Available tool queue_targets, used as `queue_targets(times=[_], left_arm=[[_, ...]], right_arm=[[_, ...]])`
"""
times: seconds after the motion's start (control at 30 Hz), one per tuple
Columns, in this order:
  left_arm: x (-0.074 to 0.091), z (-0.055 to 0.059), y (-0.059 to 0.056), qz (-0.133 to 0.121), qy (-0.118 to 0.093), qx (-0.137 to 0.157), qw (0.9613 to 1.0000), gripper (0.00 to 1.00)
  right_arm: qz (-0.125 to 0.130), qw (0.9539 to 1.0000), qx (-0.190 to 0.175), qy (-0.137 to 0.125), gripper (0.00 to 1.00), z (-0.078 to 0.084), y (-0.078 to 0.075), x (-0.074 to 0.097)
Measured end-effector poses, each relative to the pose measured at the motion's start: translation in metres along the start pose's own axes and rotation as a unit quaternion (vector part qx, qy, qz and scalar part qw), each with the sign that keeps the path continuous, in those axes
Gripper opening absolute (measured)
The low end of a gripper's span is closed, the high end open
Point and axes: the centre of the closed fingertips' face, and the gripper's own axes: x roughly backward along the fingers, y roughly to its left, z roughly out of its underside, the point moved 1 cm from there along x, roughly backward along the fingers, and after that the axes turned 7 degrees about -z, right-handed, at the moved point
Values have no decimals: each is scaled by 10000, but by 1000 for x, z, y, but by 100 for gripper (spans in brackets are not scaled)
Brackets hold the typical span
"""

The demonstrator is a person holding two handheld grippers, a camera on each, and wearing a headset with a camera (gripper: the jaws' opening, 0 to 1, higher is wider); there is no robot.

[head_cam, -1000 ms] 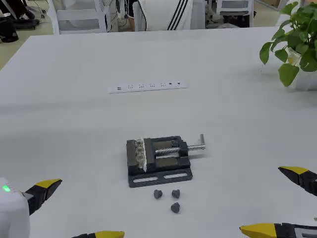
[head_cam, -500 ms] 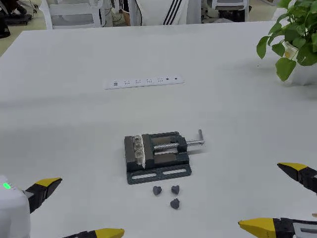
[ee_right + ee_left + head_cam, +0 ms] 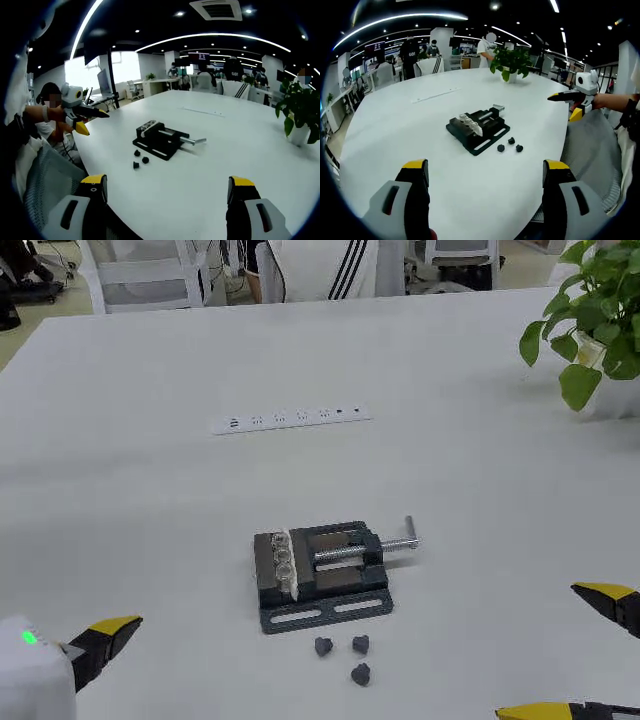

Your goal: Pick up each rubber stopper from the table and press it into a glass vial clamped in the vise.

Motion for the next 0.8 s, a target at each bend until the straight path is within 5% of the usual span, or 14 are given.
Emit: queue_targets(times=[0.8], left_arm=[[-6,4,-2,58,104,-351,9993,94]], right_arm=[[62,9998,190,78,99,1,-6,1]])
